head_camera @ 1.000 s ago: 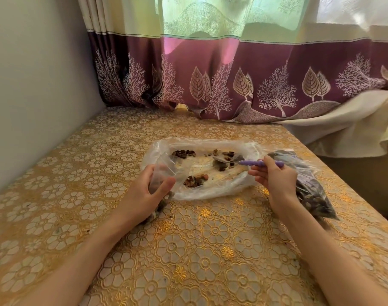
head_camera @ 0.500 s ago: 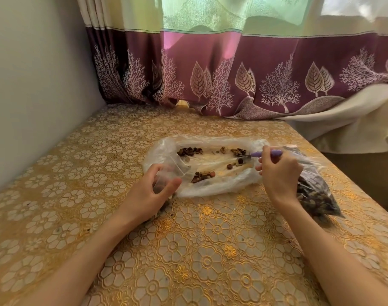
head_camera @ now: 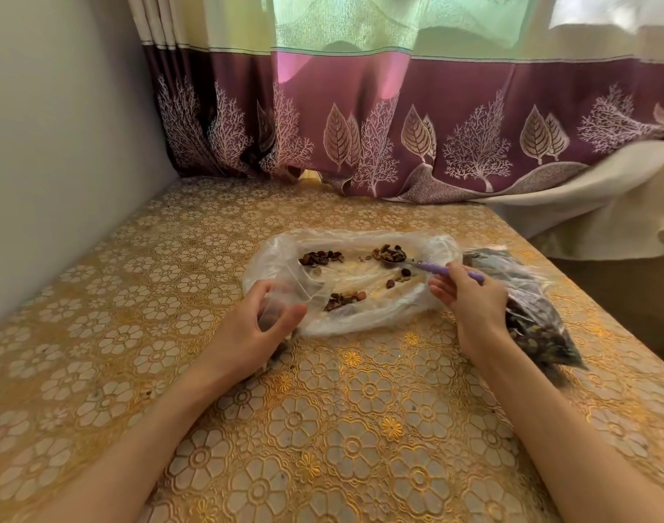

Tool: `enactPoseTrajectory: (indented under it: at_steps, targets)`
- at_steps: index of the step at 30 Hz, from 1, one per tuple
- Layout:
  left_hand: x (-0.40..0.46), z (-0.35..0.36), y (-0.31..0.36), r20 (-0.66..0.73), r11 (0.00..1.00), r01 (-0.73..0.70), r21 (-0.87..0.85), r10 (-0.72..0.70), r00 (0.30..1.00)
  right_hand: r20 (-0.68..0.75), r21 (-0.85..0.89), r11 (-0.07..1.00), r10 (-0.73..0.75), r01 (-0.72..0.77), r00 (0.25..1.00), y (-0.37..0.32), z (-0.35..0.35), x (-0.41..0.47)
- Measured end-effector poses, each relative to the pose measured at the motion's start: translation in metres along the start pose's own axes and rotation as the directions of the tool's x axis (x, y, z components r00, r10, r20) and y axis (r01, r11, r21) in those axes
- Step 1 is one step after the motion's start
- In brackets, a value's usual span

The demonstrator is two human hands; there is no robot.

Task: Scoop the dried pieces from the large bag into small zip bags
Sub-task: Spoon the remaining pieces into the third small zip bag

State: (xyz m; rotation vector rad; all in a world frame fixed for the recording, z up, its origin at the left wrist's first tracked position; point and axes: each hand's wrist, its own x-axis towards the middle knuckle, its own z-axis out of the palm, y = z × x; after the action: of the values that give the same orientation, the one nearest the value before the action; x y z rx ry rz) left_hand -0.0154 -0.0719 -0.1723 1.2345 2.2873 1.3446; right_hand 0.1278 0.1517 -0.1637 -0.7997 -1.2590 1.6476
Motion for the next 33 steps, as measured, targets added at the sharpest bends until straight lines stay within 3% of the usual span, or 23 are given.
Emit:
enactPoseTrajectory:
  at_steps: [5,11,16,24,28,33]
  targets:
    - [0.000,-0.001,-0.001,-0.010,1.000,-0.008,-0.013,0.008,1.000,0.015,0.053,0.998,-0.020,0.019,1.000,-0.006,0.004,-0.011]
    - [0.001,-0.002,-0.001,-0.018,0.998,-0.012,-0.067,0.011,1.000,0.135,0.067,0.992,-0.113,0.104,0.984,-0.021,0.015,-0.030]
    - [0.001,-0.002,0.001,-0.047,0.995,-0.013,-0.103,0.008,0.999,0.298,0.124,0.975,-0.215,0.185,0.930,-0.032,0.023,-0.054]
    - [0.002,-0.001,0.002,-0.095,0.988,-0.025,-0.154,0.010,0.995,0.511,0.060,0.935,-0.331,0.351,0.794,-0.030,0.028,-0.068]
    - [0.003,0.000,0.000,-0.107,0.981,-0.027,-0.190,0.007,0.994,0.553,0.049,0.919,-0.351,0.391,0.756,-0.027,0.027,-0.065]
    - [0.003,-0.001,0.000,-0.089,0.978,-0.021,-0.206,0.003,0.996,0.543,0.062,0.928,-0.340,0.367,0.768,-0.027,0.024,-0.060]
